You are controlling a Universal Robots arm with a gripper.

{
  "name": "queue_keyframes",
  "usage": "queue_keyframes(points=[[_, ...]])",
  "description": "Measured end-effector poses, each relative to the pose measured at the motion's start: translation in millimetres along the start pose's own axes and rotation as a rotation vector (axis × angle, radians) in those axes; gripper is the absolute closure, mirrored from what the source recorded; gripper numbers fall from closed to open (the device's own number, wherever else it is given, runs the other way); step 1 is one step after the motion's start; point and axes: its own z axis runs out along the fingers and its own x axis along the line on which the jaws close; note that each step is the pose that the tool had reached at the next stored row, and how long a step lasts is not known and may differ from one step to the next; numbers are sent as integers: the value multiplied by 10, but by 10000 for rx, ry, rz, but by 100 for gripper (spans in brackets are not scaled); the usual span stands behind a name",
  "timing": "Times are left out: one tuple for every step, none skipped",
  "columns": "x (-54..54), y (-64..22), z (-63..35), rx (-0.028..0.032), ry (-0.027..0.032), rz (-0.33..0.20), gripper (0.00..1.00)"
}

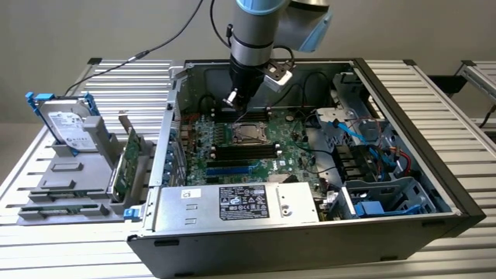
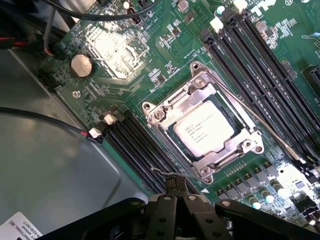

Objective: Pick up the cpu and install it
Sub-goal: 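Install the first cpu locking lever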

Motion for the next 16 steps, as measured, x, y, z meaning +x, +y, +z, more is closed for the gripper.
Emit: queue_keyframes(points=[[1,2,0,-42,29,-38,89],[2,5,0,-83,58,-73,89],[3,7,1,-124,89,-112,89],[2,9,0,-159,112,-143,89],[1,12,0,-185,132,-174,89],[-2,14,0,-208,148,-199,89],[-6,17,1,-230,163,-222,89],[-11,21,3,-255,181,-247,89],[-15,25,6,-275,195,-268,89],[-19,29,12,-295,212,-293,89],[-23,33,19,-309,220,-319,89],[-28,37,25,-319,226,-347,89],[-32,41,33,-329,232,-376,89],[-36,45,40,-340,240,-405,89],[-39,48,47,-350,246,-440,89],[-41,51,54,-359,249,-486,89]])
